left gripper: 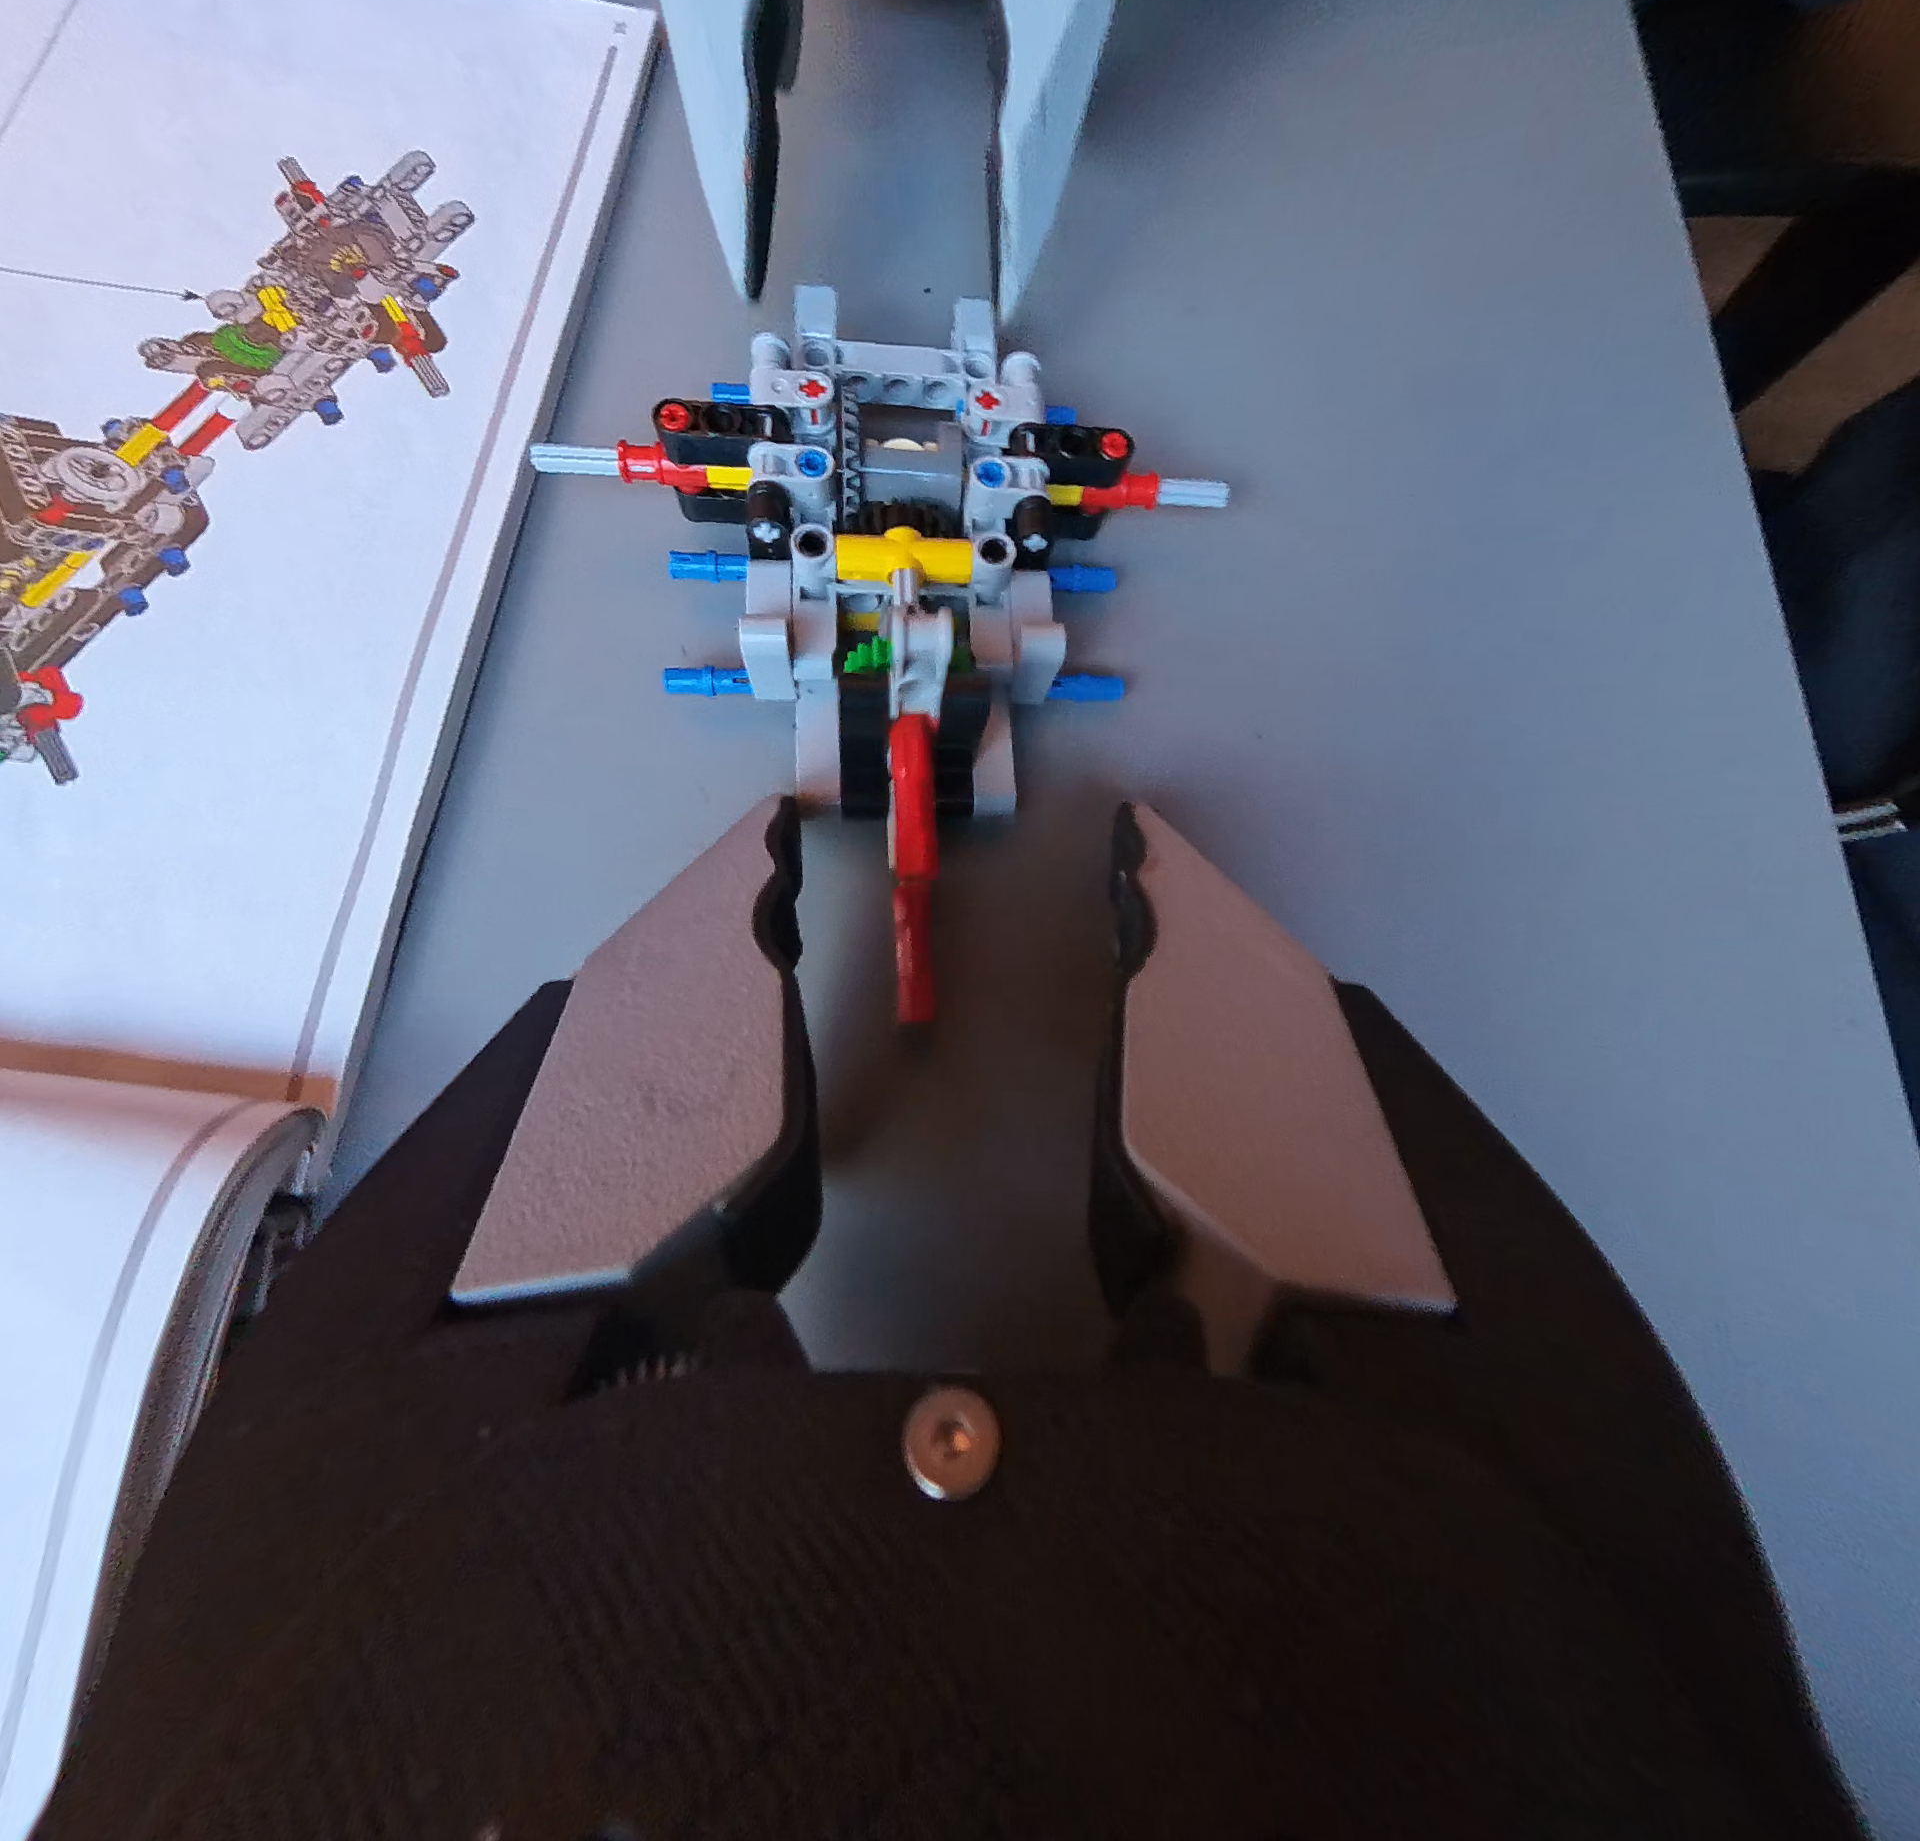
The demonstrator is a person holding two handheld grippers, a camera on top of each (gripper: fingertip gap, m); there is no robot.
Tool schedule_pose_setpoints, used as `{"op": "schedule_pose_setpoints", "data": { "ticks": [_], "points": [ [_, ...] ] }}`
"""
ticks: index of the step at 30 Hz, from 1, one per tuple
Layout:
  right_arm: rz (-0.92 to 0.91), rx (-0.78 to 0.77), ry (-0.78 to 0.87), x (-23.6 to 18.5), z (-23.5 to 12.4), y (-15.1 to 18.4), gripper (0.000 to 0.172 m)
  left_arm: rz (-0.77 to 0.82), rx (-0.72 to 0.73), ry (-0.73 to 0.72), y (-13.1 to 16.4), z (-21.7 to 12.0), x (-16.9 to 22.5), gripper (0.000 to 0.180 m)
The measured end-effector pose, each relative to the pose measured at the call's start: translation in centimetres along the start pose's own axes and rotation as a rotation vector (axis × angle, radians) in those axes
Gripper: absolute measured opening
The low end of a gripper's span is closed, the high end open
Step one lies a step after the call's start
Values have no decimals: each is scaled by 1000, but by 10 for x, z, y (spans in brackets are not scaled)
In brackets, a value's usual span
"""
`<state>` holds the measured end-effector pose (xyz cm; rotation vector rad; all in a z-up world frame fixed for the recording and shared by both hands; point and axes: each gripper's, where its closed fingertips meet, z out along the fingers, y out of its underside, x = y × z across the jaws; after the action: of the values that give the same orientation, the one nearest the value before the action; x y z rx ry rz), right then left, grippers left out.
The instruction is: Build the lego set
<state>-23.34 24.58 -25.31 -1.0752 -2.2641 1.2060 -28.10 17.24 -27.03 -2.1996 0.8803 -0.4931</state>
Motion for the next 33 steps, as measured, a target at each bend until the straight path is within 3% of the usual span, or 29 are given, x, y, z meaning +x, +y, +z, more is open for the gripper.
{"op": "schedule_pose_setpoints", "data": {
  "ticks": [4, 8, 12, 21, 33],
  "points": [
    [3, 103, -19, -7, -3, -23, 40, -5, 15, -15, 4, -8, -3, 49],
    [-34, 89, -34, -19, 10, -30, 40, -34, 34, -14, 2, -14, -6, 43],
    [-33, 81, 22, -16, 21, -38, 29, -50, 82, 15, -7, -17, -1, 16],
    [2, -13, 40, -17, 42, -32, 25, -85, 68, 4, -9, -12, -4, 3],
    [-39, -32, 82, -16, 42, -31, 23, -98, 29, -14, -9, -11, -5, 3]
  ]
}}
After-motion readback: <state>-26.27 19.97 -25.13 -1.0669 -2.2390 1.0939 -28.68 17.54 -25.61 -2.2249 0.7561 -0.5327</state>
